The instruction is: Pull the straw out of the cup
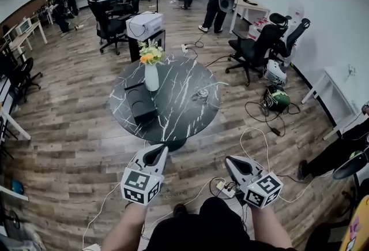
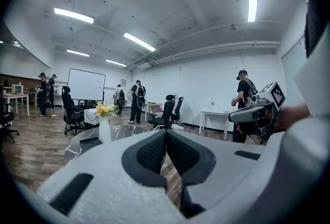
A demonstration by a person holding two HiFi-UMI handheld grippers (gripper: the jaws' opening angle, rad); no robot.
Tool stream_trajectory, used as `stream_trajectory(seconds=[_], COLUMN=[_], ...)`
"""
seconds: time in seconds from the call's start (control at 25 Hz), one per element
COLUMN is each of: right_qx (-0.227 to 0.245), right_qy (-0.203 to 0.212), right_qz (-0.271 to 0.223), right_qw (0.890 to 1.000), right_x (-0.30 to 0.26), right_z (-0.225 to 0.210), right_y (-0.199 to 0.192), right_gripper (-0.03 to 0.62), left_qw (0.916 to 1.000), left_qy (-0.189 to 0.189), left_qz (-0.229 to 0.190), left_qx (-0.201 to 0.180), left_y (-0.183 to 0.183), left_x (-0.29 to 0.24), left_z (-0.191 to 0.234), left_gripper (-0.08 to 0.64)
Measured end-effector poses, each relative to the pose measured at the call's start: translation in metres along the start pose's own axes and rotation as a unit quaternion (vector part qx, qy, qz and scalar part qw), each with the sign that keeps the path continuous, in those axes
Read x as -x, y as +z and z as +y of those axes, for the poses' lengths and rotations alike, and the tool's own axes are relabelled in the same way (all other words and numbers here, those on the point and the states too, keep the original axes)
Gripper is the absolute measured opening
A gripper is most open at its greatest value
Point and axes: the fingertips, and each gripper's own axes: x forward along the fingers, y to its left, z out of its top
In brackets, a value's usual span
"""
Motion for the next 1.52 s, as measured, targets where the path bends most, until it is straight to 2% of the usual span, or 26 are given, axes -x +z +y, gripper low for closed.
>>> stream_trajectory(seconds=[0.16,0.4,0.6,0.8,1.12,1.52], right_qx=[-0.001,-0.013,-0.020,-0.033,-0.050,-0.071], right_qy=[0.006,0.009,0.013,0.023,0.035,0.055], right_qz=[0.006,0.011,0.014,0.021,0.040,0.027], right_qw=[1.000,1.000,1.000,0.999,0.997,0.996], right_x=[-0.013,-0.036,-0.061,-0.090,-0.138,-0.194], right_z=[0.002,-0.012,-0.035,-0.058,-0.121,-0.218], right_y=[0.000,-0.003,-0.004,-0.005,-0.008,0.020], right_gripper=[0.006,0.006,0.006,0.006,0.006,0.006], left_qw=[0.9999,0.9998,0.9998,0.9992,0.9979,0.9975], left_qy=[0.002,-0.004,-0.004,-0.003,-0.002,0.021], left_qz=[0.009,0.015,0.014,0.017,0.026,0.053], left_qx=[0.013,0.013,0.014,0.037,0.060,0.041], left_y=[-0.010,-0.010,-0.005,-0.001,0.005,0.028], left_x=[-0.004,-0.025,-0.051,-0.077,-0.150,-0.246], left_z=[0.012,0.026,0.040,0.055,0.081,0.113], left_gripper=[0.011,0.011,0.011,0.011,0.011,0.011])
